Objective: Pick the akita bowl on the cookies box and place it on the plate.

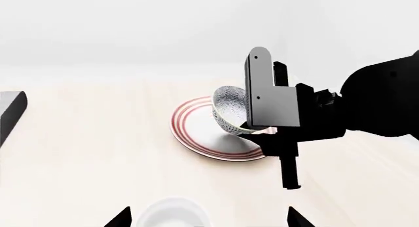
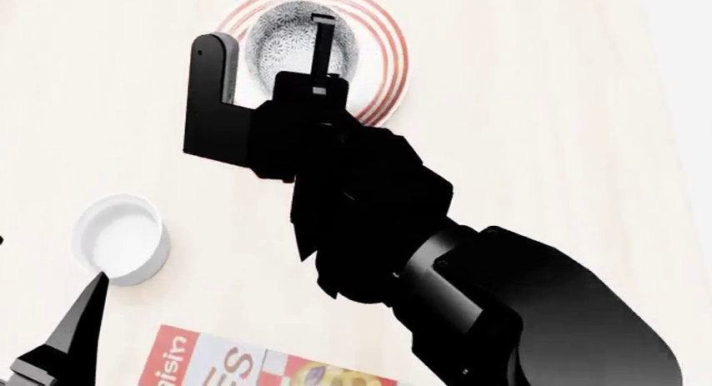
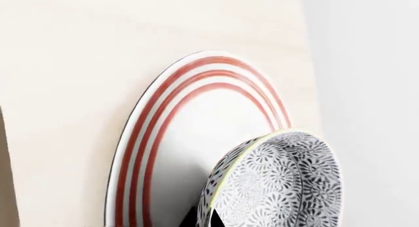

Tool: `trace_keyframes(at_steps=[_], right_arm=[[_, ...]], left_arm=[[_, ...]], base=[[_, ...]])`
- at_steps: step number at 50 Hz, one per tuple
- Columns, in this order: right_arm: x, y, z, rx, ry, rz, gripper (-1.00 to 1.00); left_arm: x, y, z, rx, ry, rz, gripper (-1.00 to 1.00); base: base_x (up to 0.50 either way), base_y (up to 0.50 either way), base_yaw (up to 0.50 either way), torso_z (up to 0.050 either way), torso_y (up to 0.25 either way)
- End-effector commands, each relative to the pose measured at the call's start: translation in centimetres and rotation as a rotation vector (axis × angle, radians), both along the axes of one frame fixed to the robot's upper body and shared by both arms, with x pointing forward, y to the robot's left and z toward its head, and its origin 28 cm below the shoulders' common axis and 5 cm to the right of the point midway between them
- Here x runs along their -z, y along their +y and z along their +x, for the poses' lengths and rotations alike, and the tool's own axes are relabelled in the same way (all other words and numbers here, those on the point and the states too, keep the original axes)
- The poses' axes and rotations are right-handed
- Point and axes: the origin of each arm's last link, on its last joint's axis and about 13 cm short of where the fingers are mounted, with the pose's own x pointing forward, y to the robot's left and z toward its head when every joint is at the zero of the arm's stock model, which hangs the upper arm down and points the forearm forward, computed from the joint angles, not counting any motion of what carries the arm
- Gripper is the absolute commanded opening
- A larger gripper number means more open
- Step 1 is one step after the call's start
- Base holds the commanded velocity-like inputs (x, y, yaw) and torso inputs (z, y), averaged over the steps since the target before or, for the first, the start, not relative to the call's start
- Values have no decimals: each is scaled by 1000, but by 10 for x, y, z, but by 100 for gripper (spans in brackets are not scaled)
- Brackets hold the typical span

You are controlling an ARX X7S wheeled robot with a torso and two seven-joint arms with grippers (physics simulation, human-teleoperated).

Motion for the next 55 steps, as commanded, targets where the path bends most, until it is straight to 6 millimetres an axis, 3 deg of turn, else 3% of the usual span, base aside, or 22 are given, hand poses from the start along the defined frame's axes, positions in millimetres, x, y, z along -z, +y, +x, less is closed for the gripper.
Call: trace_keyframes(at_steps=[1, 22, 23, 41, 55], right_arm=[[2, 5, -1, -20, -31, -22, -100], [5, 8, -4, -13, -44, -10, -100], [5, 8, -4, -10, -40, -9, 100], [-7, 5, -1, -8, -47, -15, 100], [-32, -15, -32, -43, -36, -5, 100]], left_arm=[[0, 1, -1, 8, 17, -15, 100], [2, 2, -4, 25, 13, -13, 100], [2, 2, -4, 25, 13, -12, 100], [1, 1, -4, 23, 16, -10, 100], [-1, 0, -6, 19, 12, -6, 100]], base=[[0, 0, 0, 0, 0], [0, 0, 0, 0, 0], [0, 0, 0, 0, 0], [0, 0, 0, 0, 0], [0, 0, 0, 0, 0]])
